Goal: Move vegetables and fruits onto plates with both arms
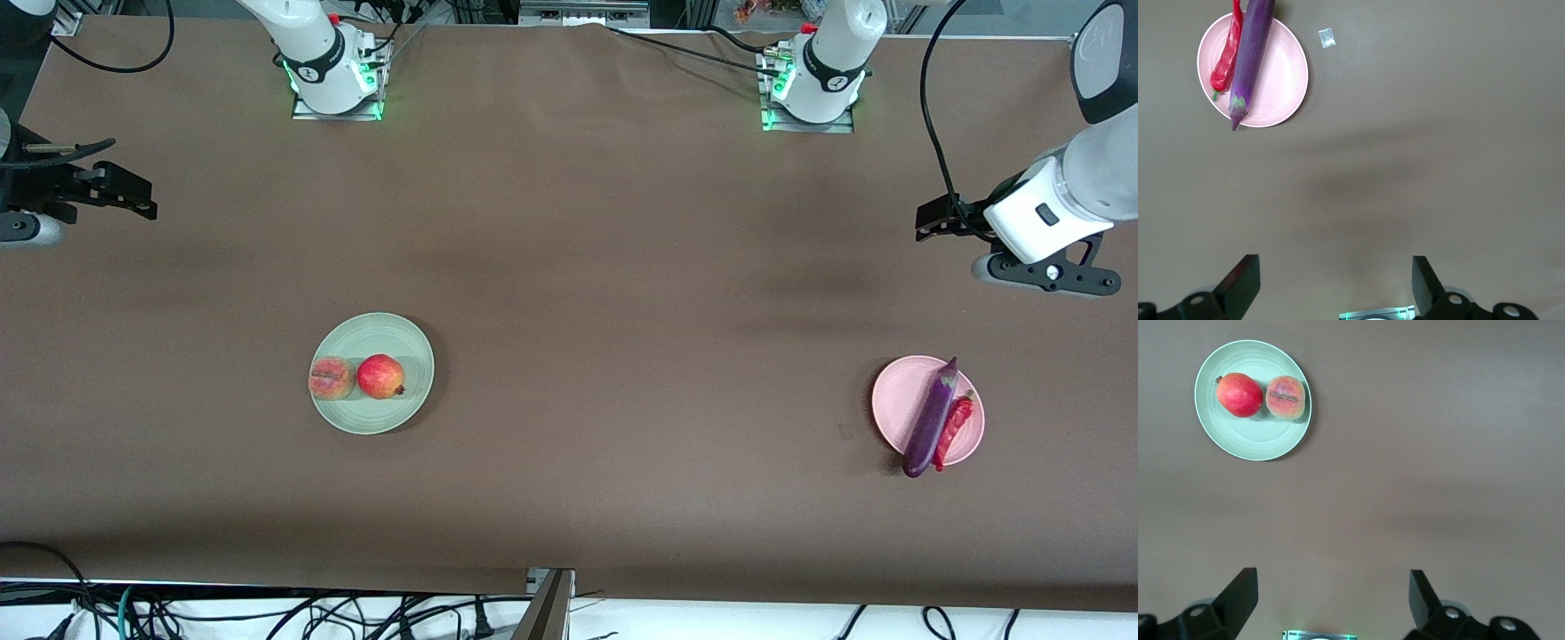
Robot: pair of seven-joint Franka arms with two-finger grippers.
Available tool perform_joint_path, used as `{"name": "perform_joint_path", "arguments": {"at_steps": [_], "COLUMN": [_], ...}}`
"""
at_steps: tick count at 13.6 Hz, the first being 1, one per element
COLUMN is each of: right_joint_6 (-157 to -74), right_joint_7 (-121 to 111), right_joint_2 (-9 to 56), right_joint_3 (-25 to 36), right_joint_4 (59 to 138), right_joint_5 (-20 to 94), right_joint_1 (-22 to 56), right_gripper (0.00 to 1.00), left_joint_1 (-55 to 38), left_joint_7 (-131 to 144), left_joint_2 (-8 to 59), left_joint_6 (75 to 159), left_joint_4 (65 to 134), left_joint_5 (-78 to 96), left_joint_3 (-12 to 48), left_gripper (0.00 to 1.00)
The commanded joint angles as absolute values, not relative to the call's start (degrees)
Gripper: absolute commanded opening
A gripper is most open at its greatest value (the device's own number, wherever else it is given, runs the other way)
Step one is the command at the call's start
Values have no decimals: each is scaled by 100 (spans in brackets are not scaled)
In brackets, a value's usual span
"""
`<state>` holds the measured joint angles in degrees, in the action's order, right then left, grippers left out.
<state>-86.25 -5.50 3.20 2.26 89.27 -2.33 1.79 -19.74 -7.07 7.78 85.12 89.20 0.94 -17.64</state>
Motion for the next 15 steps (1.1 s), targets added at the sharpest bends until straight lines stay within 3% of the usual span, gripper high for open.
{"name": "perform_joint_path", "arguments": {"at_steps": [1,4,8,10,15], "right_joint_6": [-8596,-8622,-8648,-8675,-8675], "right_joint_7": [-580,-580,-580,-580,-580], "right_joint_2": [360,369,369,369,369], "right_joint_3": [220,220,220,220,229], "right_joint_4": [8807,8807,8807,8798,8807], "right_joint_5": [-123,-123,-123,-123,-123], "right_joint_1": [132,141,132,132,132], "right_gripper": [100,100,100,100,100], "left_joint_1": [-1969,-1952,-364,226,439], "left_joint_7": [-633,-554,-457,-448,-396], "left_joint_2": [703,555,211,176,18], "left_joint_6": [8578,8596,8596,8578,8727], "left_joint_4": [9009,9123,9316,9334,9405], "left_joint_5": [123,123,114,114,132], "left_joint_3": [-1749,-1539,-12,473,589], "left_gripper": [100,100,100,100,100]}}
